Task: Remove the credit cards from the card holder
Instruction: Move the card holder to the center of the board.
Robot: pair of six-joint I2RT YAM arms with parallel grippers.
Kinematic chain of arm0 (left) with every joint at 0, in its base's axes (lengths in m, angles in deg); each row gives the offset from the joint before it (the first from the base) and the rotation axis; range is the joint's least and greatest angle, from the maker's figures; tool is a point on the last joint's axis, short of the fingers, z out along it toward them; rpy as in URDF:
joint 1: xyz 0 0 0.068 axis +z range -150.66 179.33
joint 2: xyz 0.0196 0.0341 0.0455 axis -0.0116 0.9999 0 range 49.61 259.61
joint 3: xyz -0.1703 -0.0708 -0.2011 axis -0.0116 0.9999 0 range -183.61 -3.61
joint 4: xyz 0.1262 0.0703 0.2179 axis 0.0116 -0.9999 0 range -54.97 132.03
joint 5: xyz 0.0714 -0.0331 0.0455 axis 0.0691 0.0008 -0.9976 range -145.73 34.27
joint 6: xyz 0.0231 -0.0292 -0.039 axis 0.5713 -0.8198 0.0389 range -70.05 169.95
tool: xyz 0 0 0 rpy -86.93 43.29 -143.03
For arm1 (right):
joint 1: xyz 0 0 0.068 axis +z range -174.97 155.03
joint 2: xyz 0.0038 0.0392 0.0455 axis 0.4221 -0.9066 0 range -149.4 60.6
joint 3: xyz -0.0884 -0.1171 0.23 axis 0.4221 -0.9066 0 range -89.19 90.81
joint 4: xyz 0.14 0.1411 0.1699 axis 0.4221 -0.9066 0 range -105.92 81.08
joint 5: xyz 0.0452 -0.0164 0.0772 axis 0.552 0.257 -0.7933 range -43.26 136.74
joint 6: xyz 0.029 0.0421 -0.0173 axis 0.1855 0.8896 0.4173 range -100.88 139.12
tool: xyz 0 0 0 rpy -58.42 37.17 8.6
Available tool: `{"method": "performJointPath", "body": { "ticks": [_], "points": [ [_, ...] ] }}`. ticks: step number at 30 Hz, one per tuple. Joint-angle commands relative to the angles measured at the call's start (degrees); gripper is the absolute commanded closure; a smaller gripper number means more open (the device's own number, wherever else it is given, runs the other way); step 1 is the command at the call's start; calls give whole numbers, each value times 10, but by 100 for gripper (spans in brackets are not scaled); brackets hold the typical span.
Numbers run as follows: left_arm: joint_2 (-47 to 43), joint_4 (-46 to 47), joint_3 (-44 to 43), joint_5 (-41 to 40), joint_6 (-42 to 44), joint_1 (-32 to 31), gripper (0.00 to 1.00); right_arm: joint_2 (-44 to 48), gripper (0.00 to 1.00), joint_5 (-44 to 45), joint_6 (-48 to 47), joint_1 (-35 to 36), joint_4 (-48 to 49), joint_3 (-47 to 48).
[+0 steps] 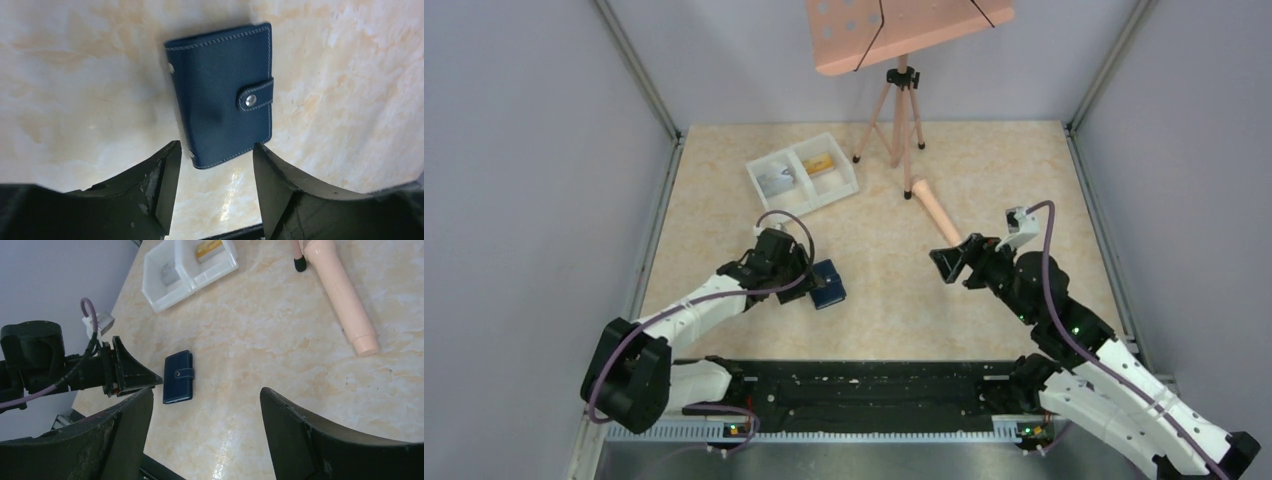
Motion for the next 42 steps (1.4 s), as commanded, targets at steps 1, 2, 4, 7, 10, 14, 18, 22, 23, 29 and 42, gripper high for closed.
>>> {"method": "performJointPath", "body": {
  "ticks": [1, 2, 4, 7, 10, 14, 18, 22, 23, 29, 42],
  "points": [
    [-29, -28, -24, -90, 9, 20, 39, -30, 23, -31, 18, 3, 10, 8],
    [-26, -25, -23, -91, 11, 29, 39, -36, 24, -37, 20, 3, 12, 8],
    [-16, -15, -22, -83, 13, 45, 40, -48, 25, -58, 21, 3, 23, 6],
    [12, 15, -21, -58, 14, 66, 42, -71, 28, -78, 27, 3, 40, 1],
    [39, 42, -23, -23, 17, 70, 44, -102, 32, -82, 40, 3, 39, 5],
    [71, 79, -16, 19, 22, 70, 46, -152, 37, -97, 52, 4, 26, 19],
    [87, 123, 0, 67, 17, 71, 51, -182, 39, -112, 62, 4, 21, 23],
    [104, 186, 26, 119, -7, 60, 57, -199, 44, -107, 63, 3, 34, 13],
    [107, 192, 28, 122, -13, 54, 58, -203, 45, -103, 62, 3, 42, 7],
    [120, 244, 53, 151, -60, 10, 60, -256, 54, -100, 64, 3, 70, -10],
    [81, 208, 57, 106, -90, -30, 59, -456, 67, -81, 48, 46, 122, 60]
  ]
}}
